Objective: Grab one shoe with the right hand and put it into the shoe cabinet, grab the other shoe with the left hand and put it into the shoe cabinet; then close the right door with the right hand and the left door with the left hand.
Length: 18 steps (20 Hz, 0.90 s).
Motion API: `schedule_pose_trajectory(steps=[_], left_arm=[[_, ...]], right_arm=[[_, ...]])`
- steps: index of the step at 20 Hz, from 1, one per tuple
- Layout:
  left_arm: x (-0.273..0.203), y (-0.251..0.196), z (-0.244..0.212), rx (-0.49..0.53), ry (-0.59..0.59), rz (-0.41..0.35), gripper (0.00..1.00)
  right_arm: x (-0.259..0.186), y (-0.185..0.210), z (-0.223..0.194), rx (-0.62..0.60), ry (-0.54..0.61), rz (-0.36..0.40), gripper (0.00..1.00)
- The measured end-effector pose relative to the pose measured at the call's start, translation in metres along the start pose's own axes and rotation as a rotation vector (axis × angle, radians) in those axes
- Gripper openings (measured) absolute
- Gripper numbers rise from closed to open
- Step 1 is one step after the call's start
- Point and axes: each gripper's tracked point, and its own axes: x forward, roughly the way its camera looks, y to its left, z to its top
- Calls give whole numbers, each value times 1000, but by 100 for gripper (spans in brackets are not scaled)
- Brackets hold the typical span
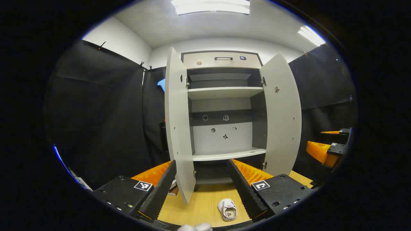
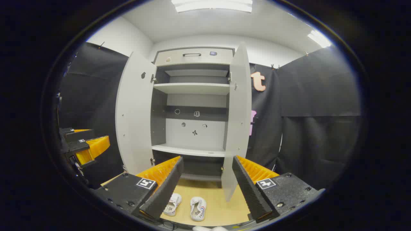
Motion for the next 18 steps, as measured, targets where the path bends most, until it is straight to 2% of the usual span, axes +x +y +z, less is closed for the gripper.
schedule_pose_trajectory(steps=[12, 15, 18], left_arm=[[-2, 10, -5, 1, 8, 12, 96], [-4, 11, -7, 3, 11, 13, 96], [-6, 16, -12, 13, 17, 13, 96]], right_arm=[[0, 4, -16, -11, 28, 4, 99], [3, 5, -51, 3, 86, 0, 99], [4, 13, -120, 6, 226, 17, 99]])
